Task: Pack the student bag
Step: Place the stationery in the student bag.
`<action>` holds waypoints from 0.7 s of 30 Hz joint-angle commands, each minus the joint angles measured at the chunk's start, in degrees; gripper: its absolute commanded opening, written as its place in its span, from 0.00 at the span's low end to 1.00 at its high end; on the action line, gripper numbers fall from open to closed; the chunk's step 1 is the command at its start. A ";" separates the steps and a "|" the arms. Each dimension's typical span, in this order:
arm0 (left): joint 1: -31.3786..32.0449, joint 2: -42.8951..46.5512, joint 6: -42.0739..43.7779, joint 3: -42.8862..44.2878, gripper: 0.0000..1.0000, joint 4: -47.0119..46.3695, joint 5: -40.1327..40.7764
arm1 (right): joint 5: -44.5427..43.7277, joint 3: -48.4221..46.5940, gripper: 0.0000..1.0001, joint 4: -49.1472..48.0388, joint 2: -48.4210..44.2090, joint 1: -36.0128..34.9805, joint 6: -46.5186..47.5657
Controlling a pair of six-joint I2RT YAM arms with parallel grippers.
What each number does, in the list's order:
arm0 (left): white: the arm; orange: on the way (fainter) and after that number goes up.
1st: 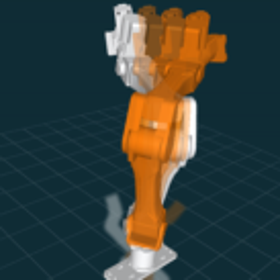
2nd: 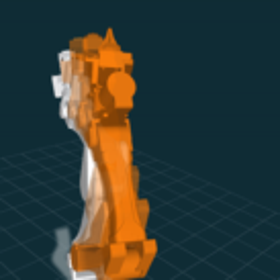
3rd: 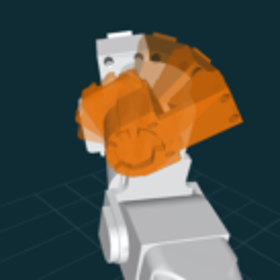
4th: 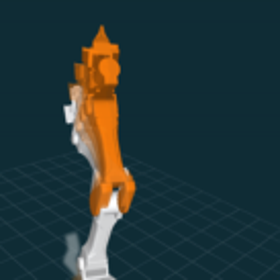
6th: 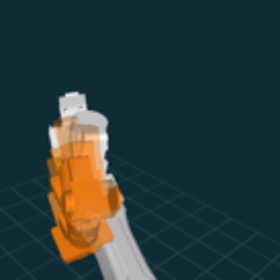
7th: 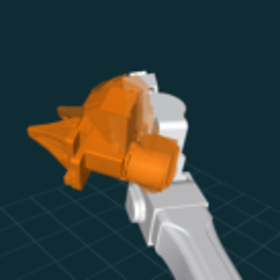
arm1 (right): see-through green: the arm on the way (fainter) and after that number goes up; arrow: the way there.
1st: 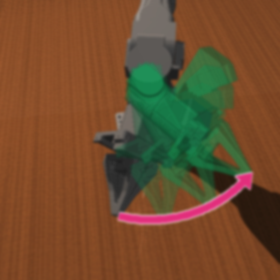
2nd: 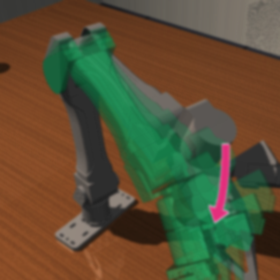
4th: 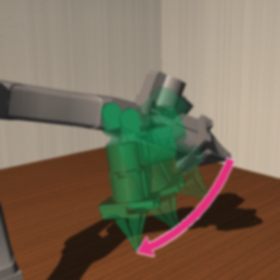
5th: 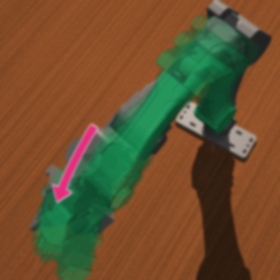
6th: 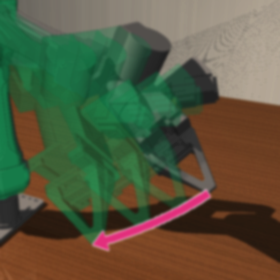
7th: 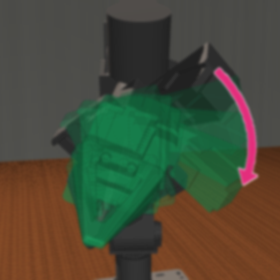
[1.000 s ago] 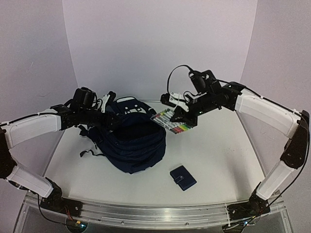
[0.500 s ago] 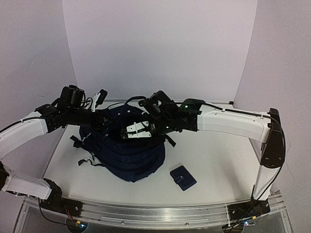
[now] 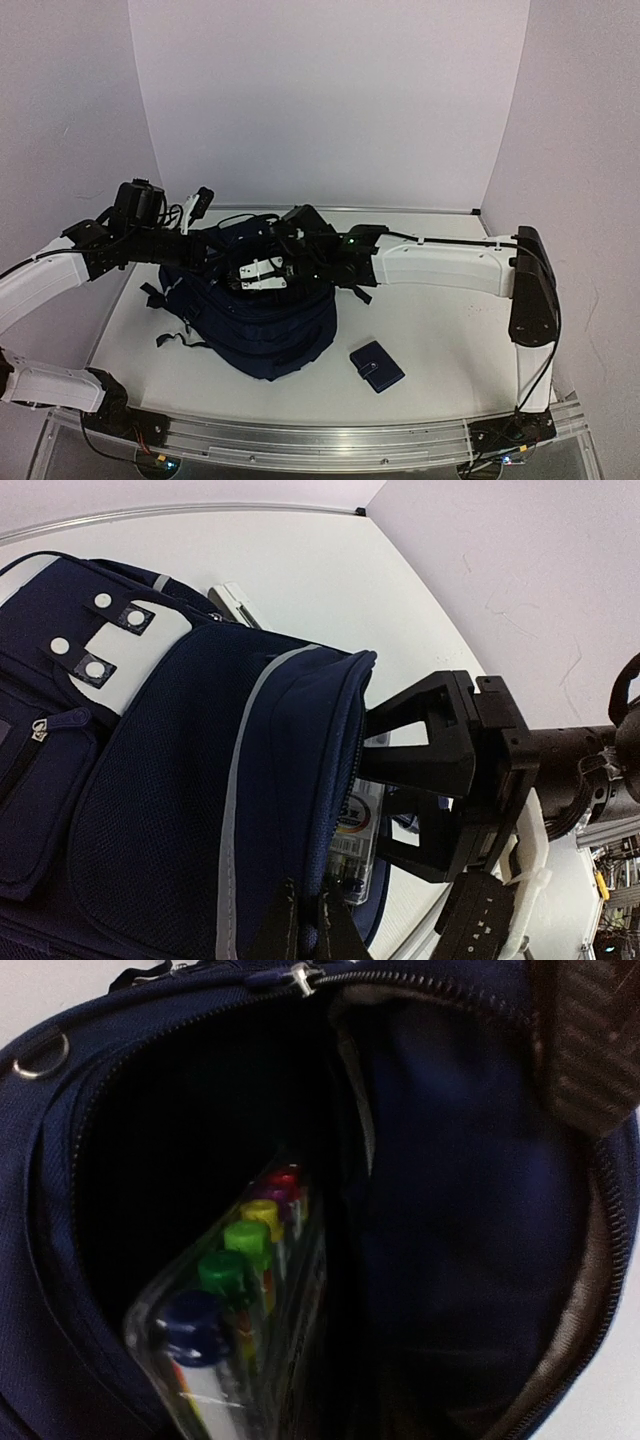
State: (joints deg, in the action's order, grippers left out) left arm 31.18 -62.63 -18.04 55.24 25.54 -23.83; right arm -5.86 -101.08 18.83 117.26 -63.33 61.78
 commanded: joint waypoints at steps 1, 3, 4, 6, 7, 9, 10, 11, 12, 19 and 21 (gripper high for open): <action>-0.17 3.95 -0.33 1.77 0.00 -6.38 -2.27 | 1.96 -1.57 0.71 0.05 -1.08 -0.45 -4.09; -0.15 3.99 -0.15 1.71 0.00 -6.15 -2.27 | 3.34 -1.49 0.73 3.29 -2.18 -0.40 -4.55; -0.15 3.96 -0.10 1.69 0.00 -6.05 -2.27 | 4.01 -1.42 0.73 4.99 -2.88 -0.41 -4.63; -0.23 4.01 0.03 1.69 0.00 -5.95 -2.32 | 5.03 -0.85 0.72 8.19 -4.30 -0.32 -4.51; -0.24 4.02 0.07 1.61 0.00 -5.94 -2.30 | 5.27 -0.33 0.70 9.28 -5.20 -0.23 -4.16; -0.24 4.14 0.11 1.46 0.00 -6.09 -2.36 | 5.33 1.44 0.65 11.21 -6.36 0.03 -2.52; -0.24 4.18 0.16 1.36 0.00 -6.20 -2.36 | 5.16 2.42 0.59 11.62 -6.83 0.31 -1.87; -0.24 4.18 0.19 1.26 0.00 -6.31 -2.36 | 5.05 3.04 0.54 11.72 -7.10 0.71 -1.24; -0.24 4.18 0.20 1.15 0.00 -6.50 -2.42 | 4.82 3.73 0.48 11.76 -7.15 0.96 -0.36; -0.33 4.12 0.36 0.57 0.00 -6.96 -2.53 | 4.44 -0.09 0.24 10.38 -2.61 1.17 2.74; -0.41 4.58 0.38 0.55 0.00 -6.78 -2.38 | 4.23 -1.41 0.23 9.38 -0.72 1.11 4.20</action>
State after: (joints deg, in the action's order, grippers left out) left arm 31.12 -61.80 -17.80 54.25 25.43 -23.90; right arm -1.80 -98.54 29.54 113.09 -62.36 63.13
